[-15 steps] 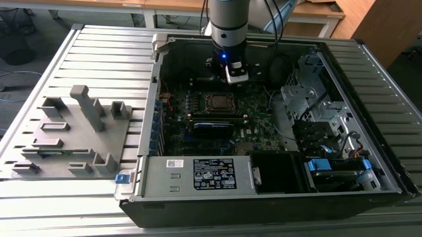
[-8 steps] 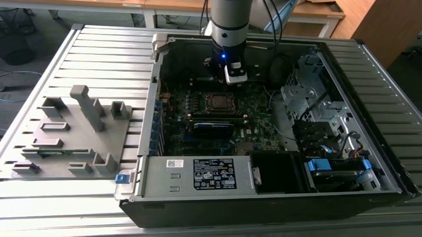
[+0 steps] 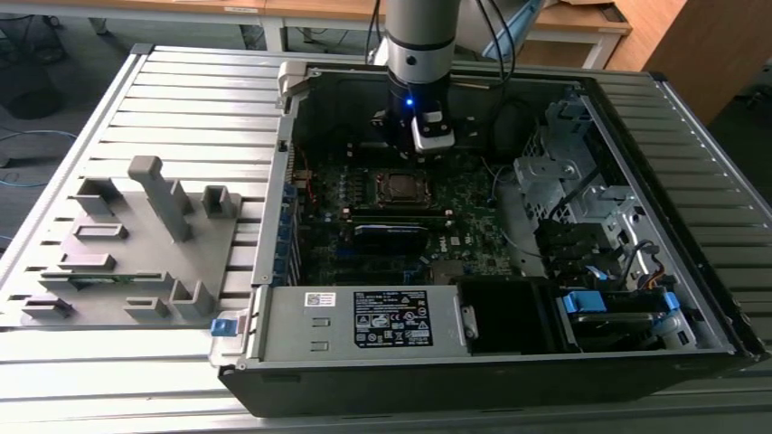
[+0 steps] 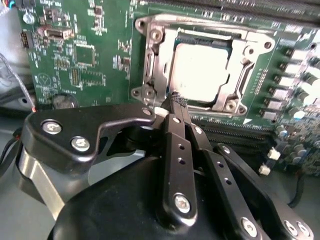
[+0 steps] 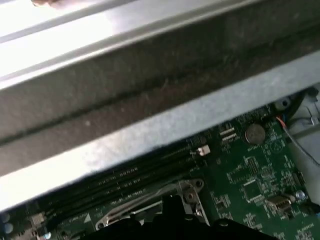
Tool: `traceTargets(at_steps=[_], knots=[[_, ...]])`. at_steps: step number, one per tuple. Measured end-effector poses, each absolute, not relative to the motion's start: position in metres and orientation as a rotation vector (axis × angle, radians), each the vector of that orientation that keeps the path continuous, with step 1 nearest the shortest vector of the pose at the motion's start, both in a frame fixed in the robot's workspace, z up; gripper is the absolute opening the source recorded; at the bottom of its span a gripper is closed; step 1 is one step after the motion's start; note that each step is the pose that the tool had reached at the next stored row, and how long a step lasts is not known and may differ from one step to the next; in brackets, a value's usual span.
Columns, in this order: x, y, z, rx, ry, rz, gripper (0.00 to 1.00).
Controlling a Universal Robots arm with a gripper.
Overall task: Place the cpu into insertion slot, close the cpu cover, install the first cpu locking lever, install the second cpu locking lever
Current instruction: 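Install the first cpu locking lever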
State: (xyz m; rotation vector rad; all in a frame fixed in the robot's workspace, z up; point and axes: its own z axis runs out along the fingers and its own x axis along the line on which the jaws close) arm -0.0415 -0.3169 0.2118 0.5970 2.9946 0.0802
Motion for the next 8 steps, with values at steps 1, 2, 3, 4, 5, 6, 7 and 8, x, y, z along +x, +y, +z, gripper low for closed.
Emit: traceTargets(at_steps=[1,2,3,4,5,6,7,8], knots=[[-0.0415,-0.3169,0.2117,0.595,2.995,0.075,0.11],[-0.0415,-0.317,0.2117,0.595,2.995,0.073,0.11],[-0.0415,-0.317,0.2117,0.595,2.995,0.071,0.11],[-0.0415,-0.3169,0.2117,0.595,2.995,0.07,0.11],[-0.0415,-0.3169,0.2115,0.595,2.998,0.069,0.11],[-0.0415,-0.3169,0.2111,0.594,3.007,0.067,0.11],[-0.0415,-0.3169,0.2107,0.59,3.018,0.064,0.11],[-0.0415,-0.3169,0.2103,0.585,3.03,0.062,0.11]])
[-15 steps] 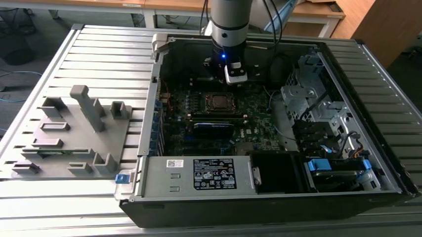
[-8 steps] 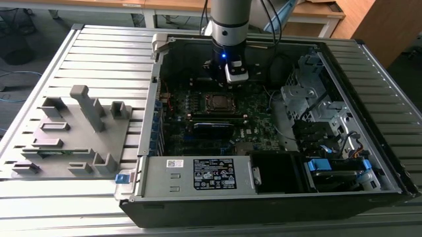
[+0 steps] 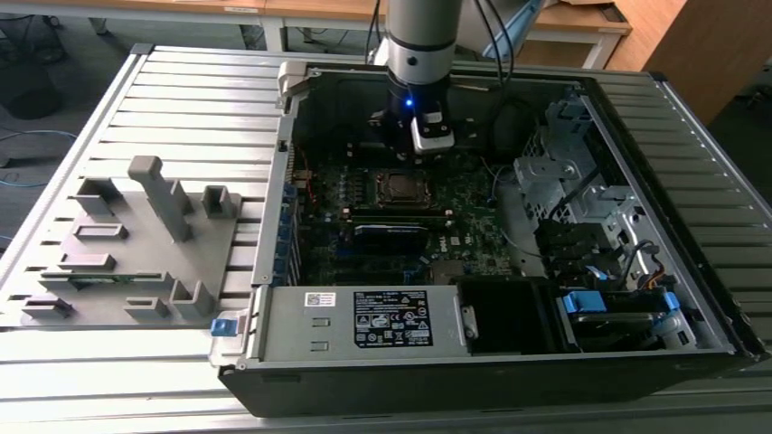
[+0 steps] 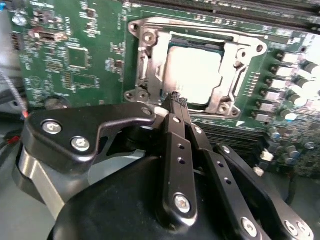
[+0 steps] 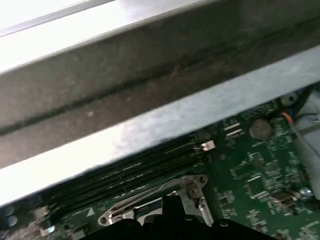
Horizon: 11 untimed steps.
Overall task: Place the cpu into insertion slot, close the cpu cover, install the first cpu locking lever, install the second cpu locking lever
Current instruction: 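Install the first cpu locking lever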
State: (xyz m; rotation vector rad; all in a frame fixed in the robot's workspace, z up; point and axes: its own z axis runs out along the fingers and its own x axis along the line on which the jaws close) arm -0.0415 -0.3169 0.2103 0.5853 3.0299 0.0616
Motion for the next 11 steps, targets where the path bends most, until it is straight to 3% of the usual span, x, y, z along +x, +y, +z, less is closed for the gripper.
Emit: traceTargets(at_steps=[11], knots=[[-0.0415,-0.317,0.2096,0.468,3.062,0.06,0.11]])
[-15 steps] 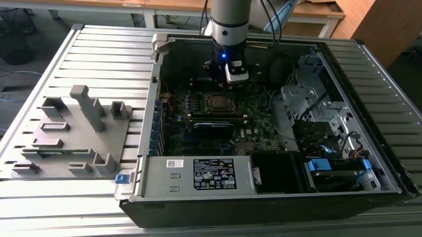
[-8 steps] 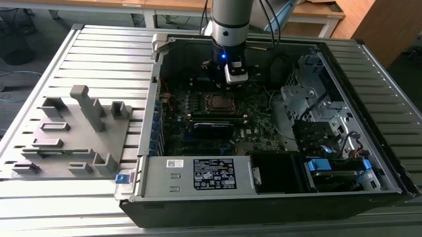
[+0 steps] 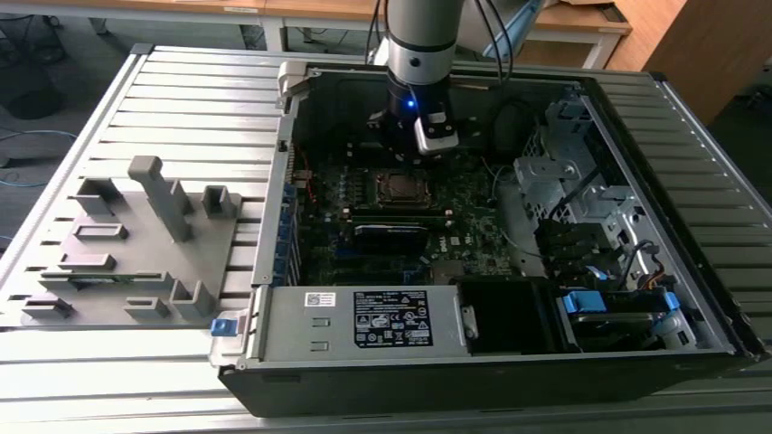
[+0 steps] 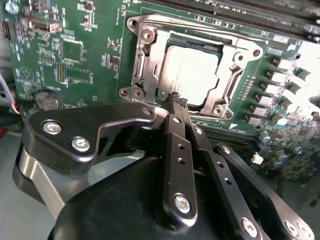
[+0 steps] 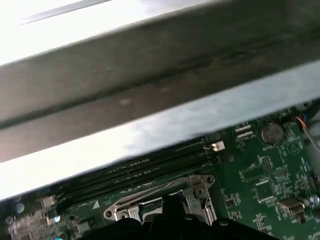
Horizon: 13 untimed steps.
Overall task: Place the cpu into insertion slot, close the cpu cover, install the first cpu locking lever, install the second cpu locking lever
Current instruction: 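Install the first cpu locking lever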
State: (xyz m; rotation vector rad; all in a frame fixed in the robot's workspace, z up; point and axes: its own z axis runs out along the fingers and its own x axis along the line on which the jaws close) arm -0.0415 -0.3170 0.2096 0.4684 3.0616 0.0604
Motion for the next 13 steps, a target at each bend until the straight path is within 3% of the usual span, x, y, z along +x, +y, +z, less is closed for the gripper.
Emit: traceTargets(at_steps=[13], knots=[[-0.0418,-0.3232,0.2094,0.335,3.076,-0.012,0.11]])
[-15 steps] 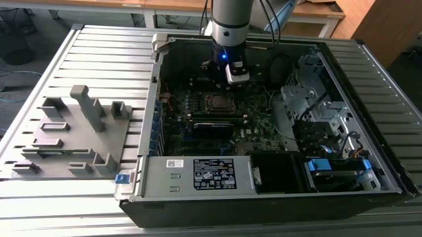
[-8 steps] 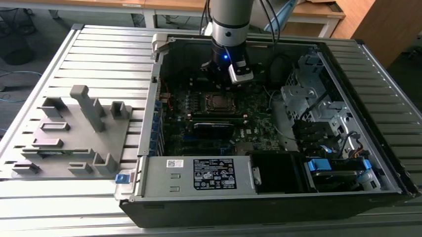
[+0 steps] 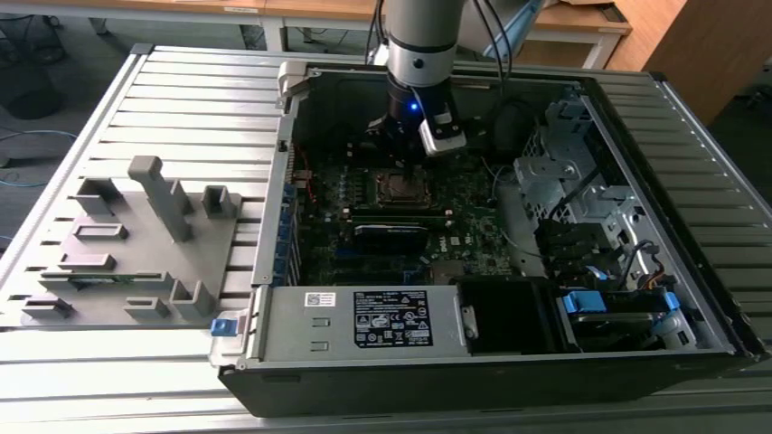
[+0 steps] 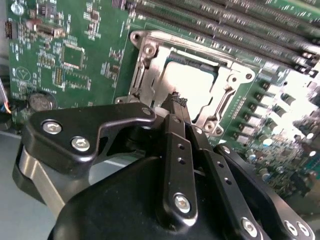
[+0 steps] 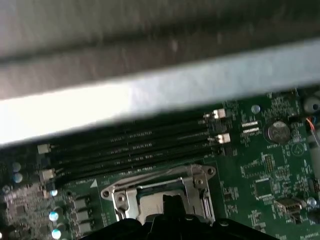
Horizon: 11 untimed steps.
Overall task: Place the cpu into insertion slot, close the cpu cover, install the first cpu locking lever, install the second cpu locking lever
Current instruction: 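Install the first cpu locking lever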
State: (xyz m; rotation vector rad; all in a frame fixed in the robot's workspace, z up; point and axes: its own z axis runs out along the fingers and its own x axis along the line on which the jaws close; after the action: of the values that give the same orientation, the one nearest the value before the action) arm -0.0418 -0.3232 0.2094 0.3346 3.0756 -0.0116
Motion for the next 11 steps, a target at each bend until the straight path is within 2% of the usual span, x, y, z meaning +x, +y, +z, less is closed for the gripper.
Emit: traceTargets(at_steps=[11], knots=[[-0.0466,-0.3304,0.2112,0.329,3.076,-0.013,0.11]])
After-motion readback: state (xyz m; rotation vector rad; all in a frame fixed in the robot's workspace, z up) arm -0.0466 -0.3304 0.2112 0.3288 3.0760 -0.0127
